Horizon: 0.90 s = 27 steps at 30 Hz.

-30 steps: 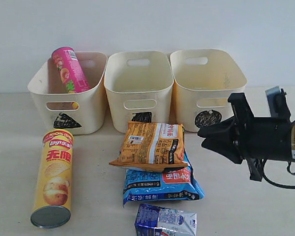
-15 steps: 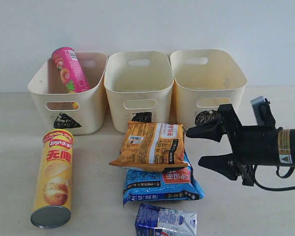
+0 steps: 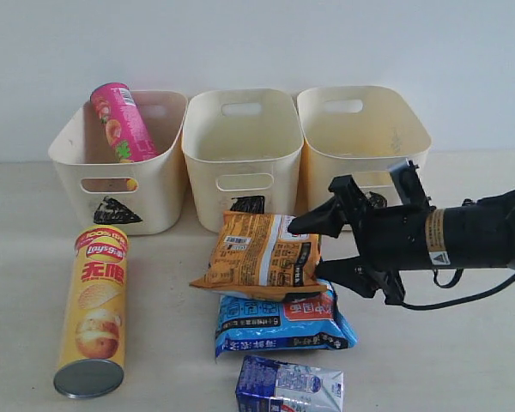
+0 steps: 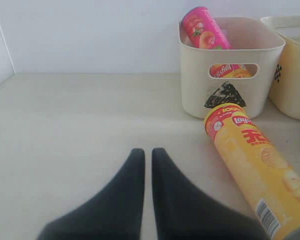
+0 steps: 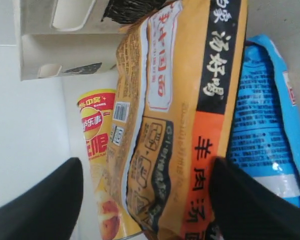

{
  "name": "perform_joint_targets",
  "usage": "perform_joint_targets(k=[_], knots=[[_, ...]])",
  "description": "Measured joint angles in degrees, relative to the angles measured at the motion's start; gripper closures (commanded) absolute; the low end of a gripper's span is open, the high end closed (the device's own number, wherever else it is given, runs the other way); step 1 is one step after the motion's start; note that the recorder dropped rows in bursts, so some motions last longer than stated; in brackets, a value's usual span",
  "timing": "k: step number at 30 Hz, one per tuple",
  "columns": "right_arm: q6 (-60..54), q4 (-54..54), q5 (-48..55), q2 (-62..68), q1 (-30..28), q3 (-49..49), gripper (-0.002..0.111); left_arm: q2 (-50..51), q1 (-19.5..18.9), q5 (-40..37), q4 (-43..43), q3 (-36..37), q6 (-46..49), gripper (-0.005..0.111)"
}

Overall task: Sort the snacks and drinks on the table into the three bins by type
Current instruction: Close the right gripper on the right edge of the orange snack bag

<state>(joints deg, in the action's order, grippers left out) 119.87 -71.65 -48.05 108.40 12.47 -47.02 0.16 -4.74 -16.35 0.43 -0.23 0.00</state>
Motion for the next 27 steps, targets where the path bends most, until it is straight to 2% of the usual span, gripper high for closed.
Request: perform_joint_targets(k=[5, 16, 19, 24, 27], knots=[[0.4, 2.1, 4.3, 0.6, 0.7, -0.3, 0.042, 0.0, 0.0, 0.0, 0.0, 0.0, 0.0, 0.102], [-0.5, 6.7, 1.8, 3.0, 1.9, -0.5, 0.042, 0.0, 0.0, 0.0, 0.0, 0.0, 0.0, 0.102], [-1.1, 6.7, 5.4, 3.0, 4.7, -2.8, 0.042, 0.0, 0.0, 0.0, 0.0, 0.0, 0.0, 0.102], [-1.2, 7.7, 9.3, 3.0, 5.3, -4.3, 0.042, 0.0, 0.0, 0.0, 0.0, 0.0, 0.0, 0.102], [-1.9, 7.7, 9.5, 3.2, 5.3, -4.3, 0.054, 0.0, 0.0, 0.0, 0.0, 0.0, 0.0, 0.102]])
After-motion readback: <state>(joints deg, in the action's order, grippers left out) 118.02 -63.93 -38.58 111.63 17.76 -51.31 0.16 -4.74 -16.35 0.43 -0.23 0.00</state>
